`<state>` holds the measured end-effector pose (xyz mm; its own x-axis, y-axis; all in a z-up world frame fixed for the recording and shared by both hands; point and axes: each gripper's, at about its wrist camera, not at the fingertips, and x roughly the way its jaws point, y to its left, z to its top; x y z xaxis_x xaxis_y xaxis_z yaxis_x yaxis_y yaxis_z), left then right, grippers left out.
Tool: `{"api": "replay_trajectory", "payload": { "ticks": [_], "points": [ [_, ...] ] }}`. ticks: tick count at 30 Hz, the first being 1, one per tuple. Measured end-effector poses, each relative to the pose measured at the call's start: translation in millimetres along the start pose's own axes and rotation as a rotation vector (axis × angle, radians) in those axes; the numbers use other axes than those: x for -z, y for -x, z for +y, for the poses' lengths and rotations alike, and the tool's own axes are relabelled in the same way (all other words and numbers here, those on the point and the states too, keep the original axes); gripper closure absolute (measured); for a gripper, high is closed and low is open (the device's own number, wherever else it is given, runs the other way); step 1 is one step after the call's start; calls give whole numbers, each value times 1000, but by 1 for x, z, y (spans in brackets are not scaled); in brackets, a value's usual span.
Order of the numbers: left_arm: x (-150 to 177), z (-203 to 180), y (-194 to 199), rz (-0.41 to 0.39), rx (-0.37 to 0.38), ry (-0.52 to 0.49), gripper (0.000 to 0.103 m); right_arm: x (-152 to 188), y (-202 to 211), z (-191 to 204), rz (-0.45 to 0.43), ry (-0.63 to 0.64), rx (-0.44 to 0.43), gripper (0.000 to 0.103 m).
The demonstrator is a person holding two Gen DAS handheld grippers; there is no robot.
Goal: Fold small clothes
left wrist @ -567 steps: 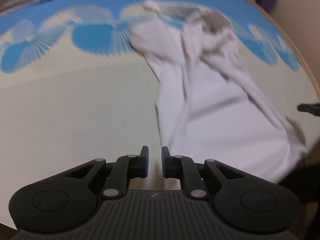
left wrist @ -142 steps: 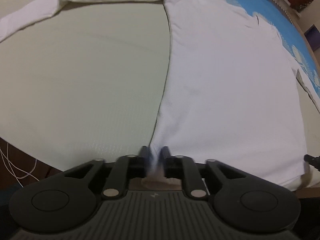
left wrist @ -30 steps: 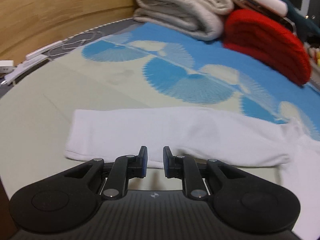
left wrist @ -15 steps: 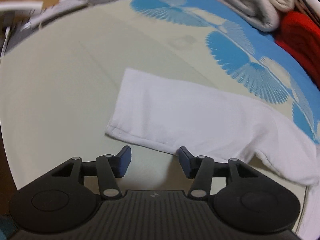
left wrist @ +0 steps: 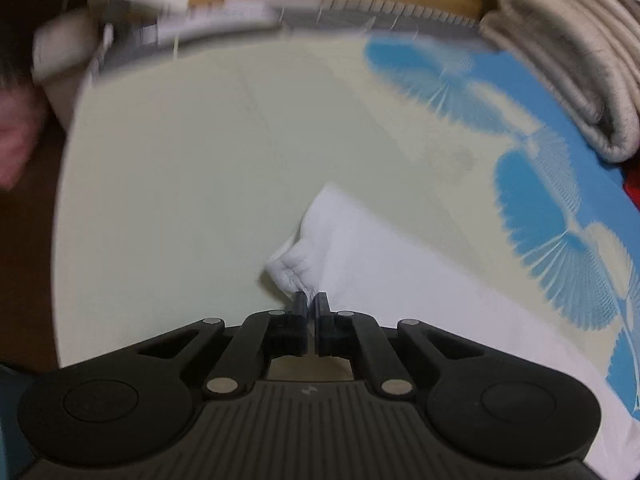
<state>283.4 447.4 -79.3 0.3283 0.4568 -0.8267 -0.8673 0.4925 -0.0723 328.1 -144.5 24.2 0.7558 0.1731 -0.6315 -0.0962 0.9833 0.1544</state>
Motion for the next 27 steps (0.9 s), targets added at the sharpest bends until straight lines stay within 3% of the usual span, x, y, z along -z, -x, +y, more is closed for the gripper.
{"api": "replay_trajectory", "payload": {
  "ticks": [2, 5, 7, 11, 13, 14, 16, 17, 19, 22, 27],
  "points": [
    [-1, -30, 34, -107, 25, -60, 101, 0, -7, -3, 26, -23, 8, 81],
    [17, -92, 89, -251, 133, -214, 101, 3, -20, -13, 76, -95, 17, 81],
    [40, -132, 115, -276, 224, -296, 101, 7, -23, -26, 115, -164, 32, 81],
    [108, -205, 164, -191, 505, -403, 101, 6, -26, -55, 155, -316, 28, 81],
    [153, -240, 194, -109, 692, -469, 100, 7, -26, -68, 159, -364, 44, 81],
    [170, -253, 203, -57, 771, -491, 97, 8, -26, -75, 162, -388, 52, 81],
    [206, -279, 223, 115, 984, -578, 81, 11, -29, -88, 175, -440, 67, 81],
    [215, -283, 228, 141, 1037, -603, 72, 14, -32, -95, 186, -474, 73, 81],
    [222, -284, 239, 67, 1007, -636, 69, 20, -38, -106, 210, -538, 83, 81],
    [198, -273, 220, 38, 874, -555, 68, 30, -49, -117, 257, -626, 89, 81],
    [158, -251, 173, 30, 511, -498, 68, 48, -72, -115, 323, -705, 37, 80]
  ]
}}
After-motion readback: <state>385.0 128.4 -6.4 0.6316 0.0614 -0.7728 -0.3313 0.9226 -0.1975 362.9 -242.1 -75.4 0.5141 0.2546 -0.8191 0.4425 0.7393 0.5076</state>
